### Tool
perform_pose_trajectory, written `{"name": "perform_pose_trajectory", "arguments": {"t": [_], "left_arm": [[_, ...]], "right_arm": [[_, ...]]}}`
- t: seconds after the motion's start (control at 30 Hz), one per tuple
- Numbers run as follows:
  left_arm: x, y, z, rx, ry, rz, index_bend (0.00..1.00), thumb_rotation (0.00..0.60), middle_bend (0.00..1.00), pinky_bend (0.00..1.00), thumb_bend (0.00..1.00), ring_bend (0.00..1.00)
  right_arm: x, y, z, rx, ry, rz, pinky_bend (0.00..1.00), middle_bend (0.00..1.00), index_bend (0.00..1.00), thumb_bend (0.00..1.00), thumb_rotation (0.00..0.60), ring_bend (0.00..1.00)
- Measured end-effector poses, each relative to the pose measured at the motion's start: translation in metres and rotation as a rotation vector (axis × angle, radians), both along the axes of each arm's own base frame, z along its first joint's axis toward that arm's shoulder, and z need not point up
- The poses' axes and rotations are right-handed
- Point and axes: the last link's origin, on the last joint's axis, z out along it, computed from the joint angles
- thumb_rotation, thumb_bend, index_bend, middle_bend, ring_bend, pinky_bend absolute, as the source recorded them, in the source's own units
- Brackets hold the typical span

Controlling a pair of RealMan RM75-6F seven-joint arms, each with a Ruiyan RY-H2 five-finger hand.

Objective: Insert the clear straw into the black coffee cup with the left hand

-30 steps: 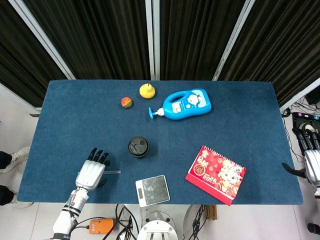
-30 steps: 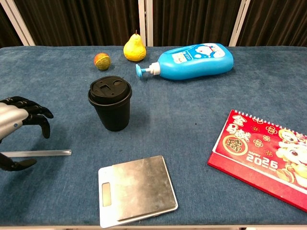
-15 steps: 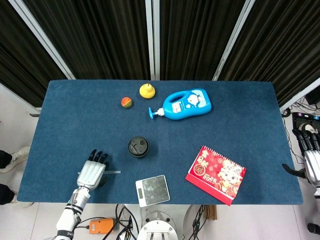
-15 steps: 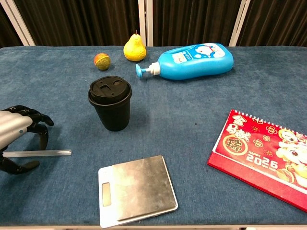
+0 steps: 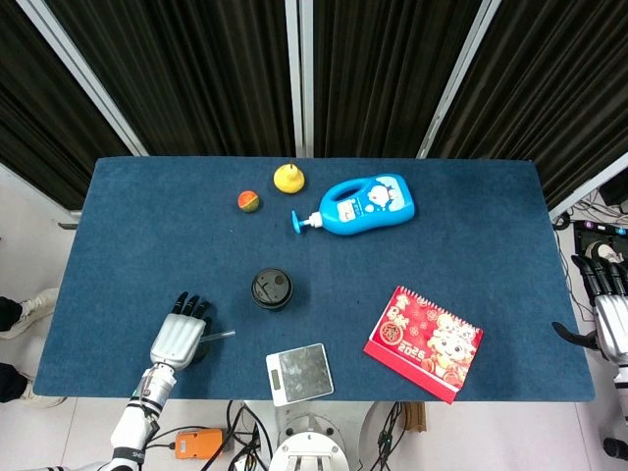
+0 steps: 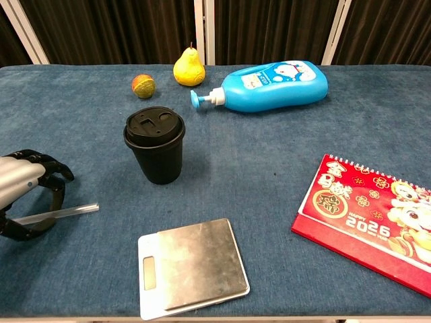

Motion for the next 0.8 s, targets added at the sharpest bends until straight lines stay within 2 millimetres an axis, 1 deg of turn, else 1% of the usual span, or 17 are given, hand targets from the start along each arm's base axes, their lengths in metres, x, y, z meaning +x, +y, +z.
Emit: {"name": "perform_pose_trajectory", "arguments": {"t": [0.13, 0.23, 0.33, 0.4, 0.53, 0.63, 0.73, 0.8], "left_arm": [[-0.001, 0.001, 0.004, 0.012, -0.012, -0.005, 0.56, 0.6, 0.2, 0.01, 0.39, 0.1], [0.0, 0.003, 0.011, 0.032, -0.04, -0.009, 0.56, 0.6, 0.2, 0.01, 0.39, 0.1], [0.003, 0.006, 0.022, 0.06, -0.103, -0.003, 0.56, 0.6, 0.2, 0.01, 0.39, 0.09], [0.006, 0.009, 0.032, 0.083, -0.176, 0.006, 0.56, 0.6, 0.2, 0.01, 0.39, 0.08], [0.015, 0.019, 0.051, 0.13, -0.375, 0.024, 0.56, 0.6, 0.2, 0.01, 0.41, 0.06], [0.025, 0.028, 0.066, 0.166, -0.569, 0.024, 0.56, 0.6, 0.2, 0.01, 0.43, 0.05], [0.039, 0.038, 0.08, 0.19, -0.781, 0.007, 0.56, 0.6, 0.2, 0.01, 0.43, 0.04], [0.051, 0.045, 0.086, 0.19, -0.924, -0.014, 0.56, 0.6, 0.2, 0.01, 0.43, 0.03]], "right_arm": [[0.001, 0.0, 0.0, 0.0, -0.001, 0.0, 0.08, 0.14, 0.04, 0.29, 0.6, 0.0], [0.001, 0.0, 0.001, -0.003, 0.0, 0.0, 0.08, 0.13, 0.04, 0.29, 0.6, 0.0], [0.001, 0.001, 0.003, -0.011, 0.002, 0.001, 0.08, 0.14, 0.04, 0.29, 0.6, 0.0], [0.001, 0.002, 0.005, -0.018, 0.003, 0.0, 0.08, 0.14, 0.04, 0.29, 0.6, 0.0], [0.0, 0.003, 0.006, -0.015, 0.001, -0.01, 0.08, 0.14, 0.04, 0.29, 0.6, 0.0], [-0.003, 0.004, 0.0, 0.018, 0.006, -0.025, 0.08, 0.14, 0.04, 0.29, 0.6, 0.0], [-0.006, 0.005, -0.014, 0.082, 0.01, -0.046, 0.08, 0.14, 0.04, 0.29, 0.6, 0.0], [-0.008, 0.006, -0.027, 0.127, 0.001, -0.058, 0.08, 0.14, 0.04, 0.29, 0.6, 0.0]]}}
